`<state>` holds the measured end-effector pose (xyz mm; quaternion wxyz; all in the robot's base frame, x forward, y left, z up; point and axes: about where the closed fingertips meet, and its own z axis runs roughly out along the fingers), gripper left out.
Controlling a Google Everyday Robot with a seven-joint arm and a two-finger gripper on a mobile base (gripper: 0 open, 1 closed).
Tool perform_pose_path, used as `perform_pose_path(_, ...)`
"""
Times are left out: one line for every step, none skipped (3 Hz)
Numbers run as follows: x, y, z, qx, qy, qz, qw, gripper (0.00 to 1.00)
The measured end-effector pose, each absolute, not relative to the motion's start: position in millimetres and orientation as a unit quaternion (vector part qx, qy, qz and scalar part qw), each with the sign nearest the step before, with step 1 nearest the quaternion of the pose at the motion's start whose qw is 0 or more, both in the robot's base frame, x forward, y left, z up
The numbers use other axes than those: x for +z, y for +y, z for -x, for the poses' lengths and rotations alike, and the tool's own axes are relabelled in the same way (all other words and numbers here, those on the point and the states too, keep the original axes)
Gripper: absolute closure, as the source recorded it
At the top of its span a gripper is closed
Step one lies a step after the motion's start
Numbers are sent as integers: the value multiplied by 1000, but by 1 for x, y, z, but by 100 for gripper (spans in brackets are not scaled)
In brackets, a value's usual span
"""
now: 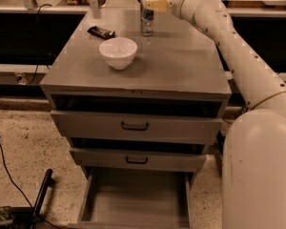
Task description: Place redbull can into bottom drawer
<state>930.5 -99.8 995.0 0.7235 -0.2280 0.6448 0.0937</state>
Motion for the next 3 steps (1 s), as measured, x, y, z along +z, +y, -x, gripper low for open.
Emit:
perform_pose_path(986,-94,-936,95,654,230,715,0)
perform_pose_path(978,-82,-941,109,662,235,704,0)
perform_pose_path(971,-68,-946,123,669,242,692,0)
